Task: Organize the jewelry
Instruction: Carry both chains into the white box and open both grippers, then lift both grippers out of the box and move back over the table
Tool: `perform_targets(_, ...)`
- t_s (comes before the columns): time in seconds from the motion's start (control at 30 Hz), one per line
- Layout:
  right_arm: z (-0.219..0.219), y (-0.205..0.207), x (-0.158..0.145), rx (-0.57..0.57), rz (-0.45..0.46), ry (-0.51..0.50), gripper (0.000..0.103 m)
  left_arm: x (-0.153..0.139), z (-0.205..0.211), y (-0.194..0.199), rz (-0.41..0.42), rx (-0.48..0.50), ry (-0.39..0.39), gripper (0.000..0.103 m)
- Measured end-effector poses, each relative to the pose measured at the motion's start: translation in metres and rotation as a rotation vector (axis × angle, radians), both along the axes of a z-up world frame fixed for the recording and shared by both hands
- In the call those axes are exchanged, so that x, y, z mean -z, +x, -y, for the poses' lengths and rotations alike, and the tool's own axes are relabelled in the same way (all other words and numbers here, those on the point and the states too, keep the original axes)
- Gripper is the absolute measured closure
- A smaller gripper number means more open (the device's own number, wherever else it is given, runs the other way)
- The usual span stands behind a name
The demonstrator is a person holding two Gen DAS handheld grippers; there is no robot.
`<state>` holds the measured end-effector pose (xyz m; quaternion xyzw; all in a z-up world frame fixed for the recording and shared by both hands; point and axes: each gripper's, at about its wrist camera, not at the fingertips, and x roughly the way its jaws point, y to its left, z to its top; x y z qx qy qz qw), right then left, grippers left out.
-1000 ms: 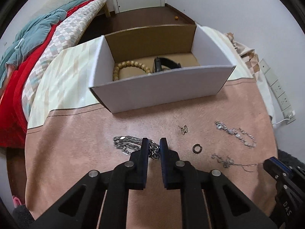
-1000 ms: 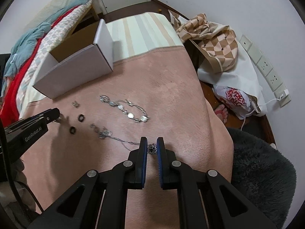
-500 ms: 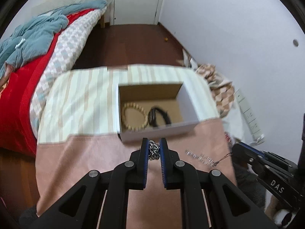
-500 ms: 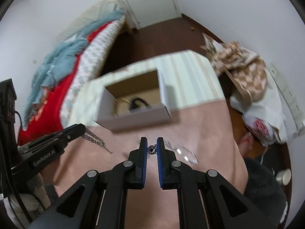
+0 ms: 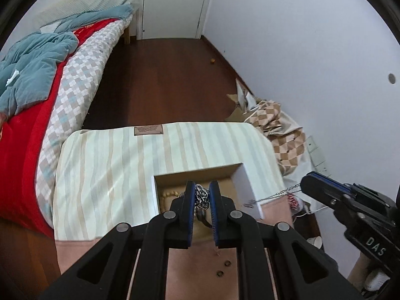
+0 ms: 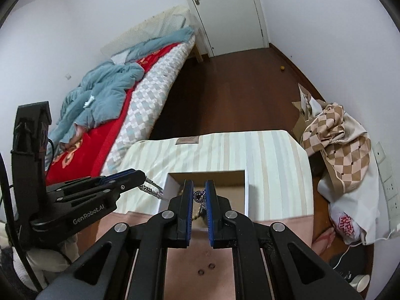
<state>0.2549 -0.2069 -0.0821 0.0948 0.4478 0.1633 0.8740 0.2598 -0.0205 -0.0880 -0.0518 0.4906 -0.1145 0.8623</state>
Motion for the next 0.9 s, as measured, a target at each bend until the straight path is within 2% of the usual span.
perform_targets(0.23,-0.003,0.064,0.059,0.007,-0.131,-0.054,0.093,0.042,-0.004,0.035,-0.084,-0.006,0.04,0.094)
perform_targets(0.47,-0.001,0.097,0.099,0.011,-0.201,-0.064,0.093,0.083,-0.013,0.056,-0.188,-0.035,0.064,0.093)
perform_targets(0.6,-0.009,0.109,0.116,-0.03,-0.259,-0.08,0.092,0.091,-0.022,0.061,-0.236,-0.074,0.015,0.091)
perform_targets(0.67,-0.013,0.112,0.122,-0.035,-0.285,-0.106,0.092,0.088,-0.023,0.061,-0.227,-0.082,0.014,0.082)
perform_targets(0.7,-0.015,0.113,0.124,-0.04,-0.297,-0.123,0.089,0.085,-0.024,0.06,-0.215,-0.085,0.029,0.065)
perform_targets(0.73,-0.015,0.112,0.125,-0.044,-0.306,-0.127,0.082,0.082,-0.024,0.058,-0.202,-0.089,0.038,0.046)
perform_targets(0.77,-0.015,0.111,0.124,-0.046,-0.31,-0.127,0.078,0.078,-0.025,0.057,-0.184,-0.099,0.046,0.039)
perform_targets(0.8,-0.014,0.108,0.124,-0.047,-0.313,-0.126,0.07,0.075,-0.026,0.056,-0.172,-0.107,0.053,0.034)
perform_targets(0.83,-0.013,0.105,0.122,-0.048,-0.312,-0.126,0.066,0.071,-0.027,0.053,-0.16,-0.114,0.066,0.033)
perform_targets(0.9,-0.011,0.1,0.119,-0.049,-0.309,-0.132,0.066,0.068,-0.029,0.049,-0.145,-0.123,0.084,0.033)
